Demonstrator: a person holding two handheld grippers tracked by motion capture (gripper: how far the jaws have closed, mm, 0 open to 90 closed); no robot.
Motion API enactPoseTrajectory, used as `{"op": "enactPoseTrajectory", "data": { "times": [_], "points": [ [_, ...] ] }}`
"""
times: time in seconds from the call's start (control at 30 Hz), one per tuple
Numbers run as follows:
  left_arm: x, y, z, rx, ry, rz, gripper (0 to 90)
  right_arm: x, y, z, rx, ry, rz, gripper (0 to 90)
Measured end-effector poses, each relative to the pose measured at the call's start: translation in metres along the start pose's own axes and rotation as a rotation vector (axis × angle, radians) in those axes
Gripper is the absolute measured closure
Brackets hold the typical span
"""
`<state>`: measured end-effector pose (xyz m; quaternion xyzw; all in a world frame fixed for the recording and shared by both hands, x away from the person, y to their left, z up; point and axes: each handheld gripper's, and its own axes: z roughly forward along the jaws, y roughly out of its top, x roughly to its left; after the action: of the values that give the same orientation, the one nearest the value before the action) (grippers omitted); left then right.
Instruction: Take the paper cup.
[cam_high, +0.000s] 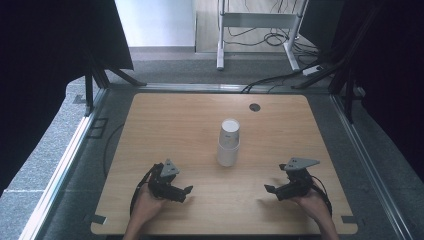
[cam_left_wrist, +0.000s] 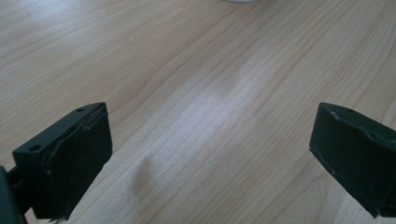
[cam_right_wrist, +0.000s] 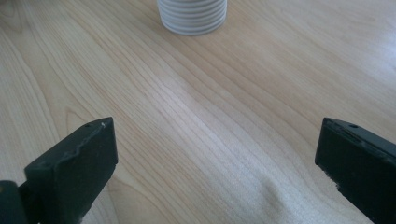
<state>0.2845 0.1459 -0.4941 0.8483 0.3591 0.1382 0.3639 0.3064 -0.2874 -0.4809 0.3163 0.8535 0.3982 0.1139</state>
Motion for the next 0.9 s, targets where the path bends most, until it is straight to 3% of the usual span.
{"op": "enactPoseTrajectory", "data": {
  "times": [0.3, 0.47, 0.9],
  "points": [
    [0.002, 0.009, -0.004, -0.014, -0.013, -0.001, 0.0, 0.003, 0.01, -0.005, -0.012, 0.002, -0.038, 0.0],
    [0.001, 0.019, -0.003, -0.019, -0.009, 0.022, 0.0, 0.004, 0.017, -0.004, -0.015, 0.024, -0.056, 0.0],
    [0.002, 0.04, 0.003, -0.03, -0.037, 0.039, 0.0, 0.002, 0.032, -0.003, -0.006, 0.048, -0.041, 0.0]
  ]
}}
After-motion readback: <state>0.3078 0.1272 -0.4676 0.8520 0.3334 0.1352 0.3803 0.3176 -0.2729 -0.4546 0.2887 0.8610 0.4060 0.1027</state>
